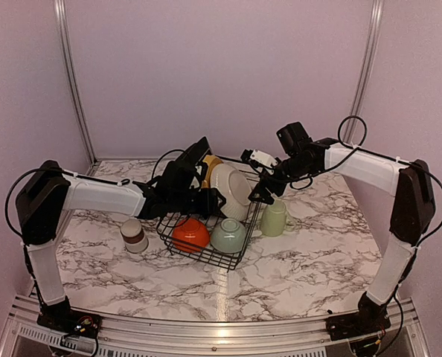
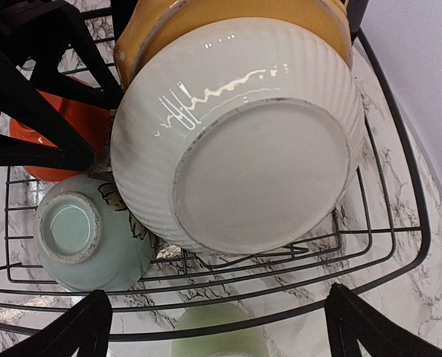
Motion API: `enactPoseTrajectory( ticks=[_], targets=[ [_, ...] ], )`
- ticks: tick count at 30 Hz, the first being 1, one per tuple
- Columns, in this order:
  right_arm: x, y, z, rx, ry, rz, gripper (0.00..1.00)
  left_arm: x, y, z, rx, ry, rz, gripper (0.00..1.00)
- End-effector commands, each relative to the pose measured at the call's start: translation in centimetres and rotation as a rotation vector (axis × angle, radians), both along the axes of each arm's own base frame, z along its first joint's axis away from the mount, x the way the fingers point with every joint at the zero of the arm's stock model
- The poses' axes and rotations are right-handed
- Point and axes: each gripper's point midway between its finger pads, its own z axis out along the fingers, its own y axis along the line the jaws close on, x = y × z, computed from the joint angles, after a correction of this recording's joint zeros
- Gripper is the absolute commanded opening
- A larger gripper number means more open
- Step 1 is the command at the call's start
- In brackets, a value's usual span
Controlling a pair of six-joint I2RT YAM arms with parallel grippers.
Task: Load the mixed dishes into the dish rack
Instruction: Grab the plate from the dish rack.
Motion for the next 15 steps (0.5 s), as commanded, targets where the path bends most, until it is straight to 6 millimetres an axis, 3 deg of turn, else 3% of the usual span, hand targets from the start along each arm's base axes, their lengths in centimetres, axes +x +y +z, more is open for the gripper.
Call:
enactPoseTrajectory(
  ticks=[1, 8, 11, 15],
  targets=[
    [0.6, 0.1, 0.6, 0.011, -0.018, -0.018, 0.98, 1.0, -1.2, 1.0, -0.039, -0.014, -0.001, 0.65],
    [0.5, 0.0, 0.4, 0.008, -0.018, -0.019, 0.98, 2.2, -2.3, 0.8, -0.083, -0.014, -0.022, 0.63],
    [0.5, 0.0, 0.3, 0.006, -0.017, -0.018, 0.98, 2.3, -3.0, 1.8, -0.129, -0.039, -0.049, 0.6],
    [0.5, -0.1, 0.4, 0.006, -0.02, -0.021, 0.98, 2.5, -4.1, 3.8, -0.192, -0.095, -0.101, 0.48]
  ],
)
